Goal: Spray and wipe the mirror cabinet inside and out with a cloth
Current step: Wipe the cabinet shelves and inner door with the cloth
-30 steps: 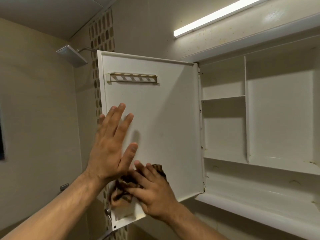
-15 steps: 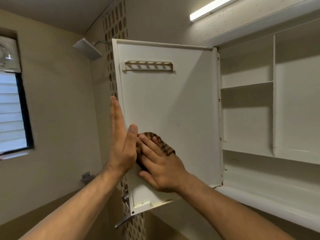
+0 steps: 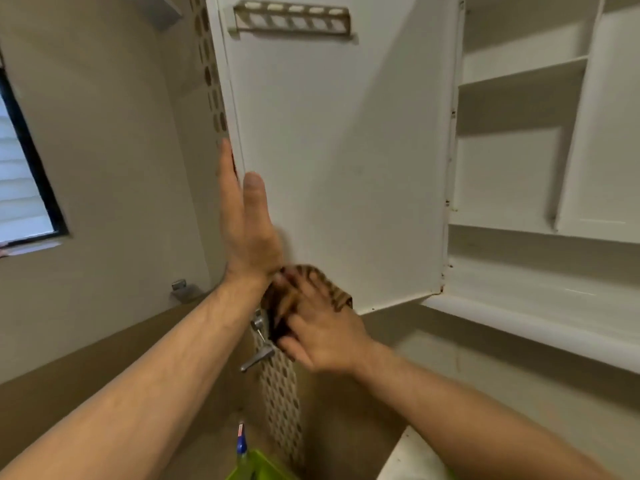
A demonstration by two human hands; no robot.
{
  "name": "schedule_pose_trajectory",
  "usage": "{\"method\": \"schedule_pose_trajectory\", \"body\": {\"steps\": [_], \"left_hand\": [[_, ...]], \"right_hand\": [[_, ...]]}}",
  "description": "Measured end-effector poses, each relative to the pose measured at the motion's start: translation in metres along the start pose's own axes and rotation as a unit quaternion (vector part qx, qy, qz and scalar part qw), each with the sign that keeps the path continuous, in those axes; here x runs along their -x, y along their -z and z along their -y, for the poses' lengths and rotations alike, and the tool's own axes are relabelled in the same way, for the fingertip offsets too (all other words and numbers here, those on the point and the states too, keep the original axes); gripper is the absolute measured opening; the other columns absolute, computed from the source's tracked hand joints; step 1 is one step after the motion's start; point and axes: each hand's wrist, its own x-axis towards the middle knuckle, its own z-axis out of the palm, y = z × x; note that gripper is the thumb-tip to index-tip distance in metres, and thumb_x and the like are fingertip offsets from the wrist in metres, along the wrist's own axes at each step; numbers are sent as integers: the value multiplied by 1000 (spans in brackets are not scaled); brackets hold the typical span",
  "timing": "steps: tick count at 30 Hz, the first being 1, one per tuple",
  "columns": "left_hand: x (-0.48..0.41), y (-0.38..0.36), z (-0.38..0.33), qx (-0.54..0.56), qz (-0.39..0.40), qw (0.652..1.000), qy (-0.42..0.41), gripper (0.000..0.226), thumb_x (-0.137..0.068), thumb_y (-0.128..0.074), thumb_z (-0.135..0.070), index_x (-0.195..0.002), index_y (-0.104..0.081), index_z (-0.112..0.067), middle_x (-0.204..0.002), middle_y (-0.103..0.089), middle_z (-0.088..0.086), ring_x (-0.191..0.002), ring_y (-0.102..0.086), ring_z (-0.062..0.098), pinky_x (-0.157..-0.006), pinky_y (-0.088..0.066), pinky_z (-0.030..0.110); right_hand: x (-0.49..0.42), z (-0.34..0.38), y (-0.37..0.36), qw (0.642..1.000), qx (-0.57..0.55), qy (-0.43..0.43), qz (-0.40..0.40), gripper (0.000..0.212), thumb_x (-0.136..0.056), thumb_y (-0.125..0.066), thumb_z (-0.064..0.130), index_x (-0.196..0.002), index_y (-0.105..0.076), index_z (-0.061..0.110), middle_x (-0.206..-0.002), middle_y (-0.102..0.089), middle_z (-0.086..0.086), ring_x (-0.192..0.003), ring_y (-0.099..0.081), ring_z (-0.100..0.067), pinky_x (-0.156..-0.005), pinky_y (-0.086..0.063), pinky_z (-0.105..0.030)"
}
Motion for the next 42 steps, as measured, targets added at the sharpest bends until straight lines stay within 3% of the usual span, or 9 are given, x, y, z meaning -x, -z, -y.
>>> {"method": "schedule_pose_trajectory", "body": {"steps": [10, 17, 23, 27, 30, 33, 35, 38, 42], "left_hand": [[38, 9, 8, -193, 25, 981, -21, 67, -109, -34, -34, -163, -12, -3, -173, -11, 10, -156, -4, 5, -123, -3, 15], [54, 22, 5, -235, 70, 969, -21, 70, -106, -38, -35, -163, -14, -2, -172, -10, 14, -160, -8, 21, -129, -9, 30], [63, 20, -4, -272, 85, 958, -38, 75, -105, -42, -33, -164, -5, -5, -174, 1, 12, -161, 0, 21, -130, -10, 48], [62, 16, -6, -315, 74, 946, -27, 78, -104, -41, -37, -165, 0, -9, -174, 4, 9, -161, 5, 20, -128, -4, 57], [58, 13, -5, -356, 73, 929, -64, 84, -102, -44, -41, -164, 1, -7, -173, 7, 14, -161, 7, 25, -127, 0, 60], [52, 9, -2, -361, 79, 926, -81, 82, -101, -42, -43, -164, 0, -9, -172, 9, 17, -160, 8, 28, -126, -2, 63], [51, 8, 0, -363, 69, 925, -83, 82, -100, -45, -40, -163, -4, -7, -172, 6, 20, -160, 6, 30, -125, -2, 64], [48, 7, -2, -308, 55, 940, -138, 80, -98, -54, -25, -160, -14, 6, -168, -1, 32, -159, 0, 41, -125, -3, 65], [38, -3, -7, -168, -22, 975, -146, 71, -97, -54, -12, -151, -21, 20, -158, -5, 46, -154, -5, 51, -129, -12, 47]], "right_hand": [[63, -52, 19, 995, 32, 94, 28, 50, -103, -46, -5, -152, -49, 4, -163, -39, -13, -155, -31, -30, -126, -28, -50], [112, -100, 70, 986, 145, -7, 87, 41, -97, -50, -5, -134, -65, -2, -150, -54, -22, -127, -58, -40, -100, -52, -50], [118, -111, 142, 942, 168, -198, 211, 34, -81, -82, 7, -114, -75, 3, -141, -60, -20, -116, -62, -40, -82, -58, -47], [66, -101, 153, 908, -15, -418, -25, 36, -96, -63, 24, -133, -63, 22, -131, -60, -5, -105, -67, -14, -90, -58, -48], [7, -115, 181, 901, 17, -411, -139, 36, -94, -61, 21, -129, -69, 22, -137, -51, 0, -117, -51, 0, -106, -47, -31], [-57, -140, 203, 892, 25, -387, -233, 15, -86, -67, 39, -100, -67, 34, -112, -55, 16, -101, -53, 0, -87, -48, -23], [-78, -159, 200, 910, 102, -347, -205, 9, -85, -65, 41, -90, -60, 36, -100, -54, 18, -92, -57, 8, -74, -50, -22], [-61, -166, 165, 920, 82, -348, -162, 14, -97, -59, 25, -105, -70, 27, -114, -61, 7, -99, -51, 11, -84, -47, -19], [21, -141, 116, 933, 79, -334, -110, 41, -81, -64, -12, -113, -74, 10, -119, -64, -11, -114, -55, -27, -98, -47, -39]]}}
